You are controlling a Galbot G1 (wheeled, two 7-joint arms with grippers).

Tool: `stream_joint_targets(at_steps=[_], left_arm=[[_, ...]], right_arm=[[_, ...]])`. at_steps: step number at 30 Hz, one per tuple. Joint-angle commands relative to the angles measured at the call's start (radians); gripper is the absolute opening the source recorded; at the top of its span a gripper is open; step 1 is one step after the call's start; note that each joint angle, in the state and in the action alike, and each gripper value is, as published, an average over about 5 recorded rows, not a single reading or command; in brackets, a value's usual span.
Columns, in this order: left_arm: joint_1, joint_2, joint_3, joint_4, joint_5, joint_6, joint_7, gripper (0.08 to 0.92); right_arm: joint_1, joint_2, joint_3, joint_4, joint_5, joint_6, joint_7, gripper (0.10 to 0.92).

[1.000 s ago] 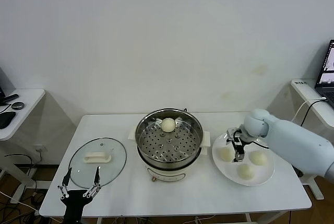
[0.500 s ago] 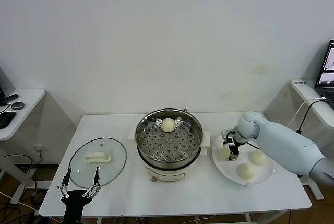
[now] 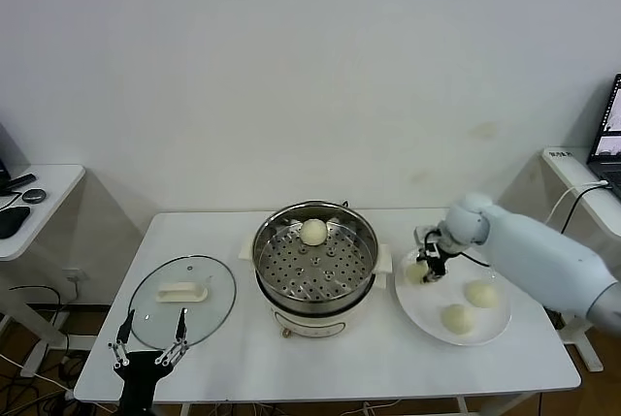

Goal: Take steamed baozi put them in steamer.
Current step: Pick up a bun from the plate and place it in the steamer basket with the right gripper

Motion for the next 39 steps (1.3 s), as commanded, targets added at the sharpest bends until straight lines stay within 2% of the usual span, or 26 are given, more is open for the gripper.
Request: stream_joint_targets(at_steps=[1, 9, 16, 26, 39], left_arm=[[-0.003, 0.008, 0.007, -0.007, -0.007, 0.002, 0.002, 0.823], [-0.019, 0.018, 0.021, -0.012, -0.015, 0.003, 0.003, 0.823], [-0.03, 0.022, 0.008, -0.006, -0.026, 0.002, 0.003, 0.823], [-0.036, -0.007, -0.009, 0.01, -0.007, -0.008, -0.001, 0.823], [-0.026, -0.013, -0.023, 0.032, 0.012, -0.033, -0.006, 0.823]], right_arm=[[0.352, -0.11, -0.187, 0.181, 0.229, -0.033, -0.025, 0.473], [0.801, -0.016, -0.475, 0.305, 0.486, -0.122, -0.024, 0.492], [0.821, 0.158, -0.528, 0.362, 0.664, -0.25, 0.066, 0.492], [0.552, 0.496, -0.482, 0.139, 0.672, -0.367, 0.212, 0.501], [0.378, 0.581, -0.445, 0.014, 0.618, -0.4, 0.259, 0.501]])
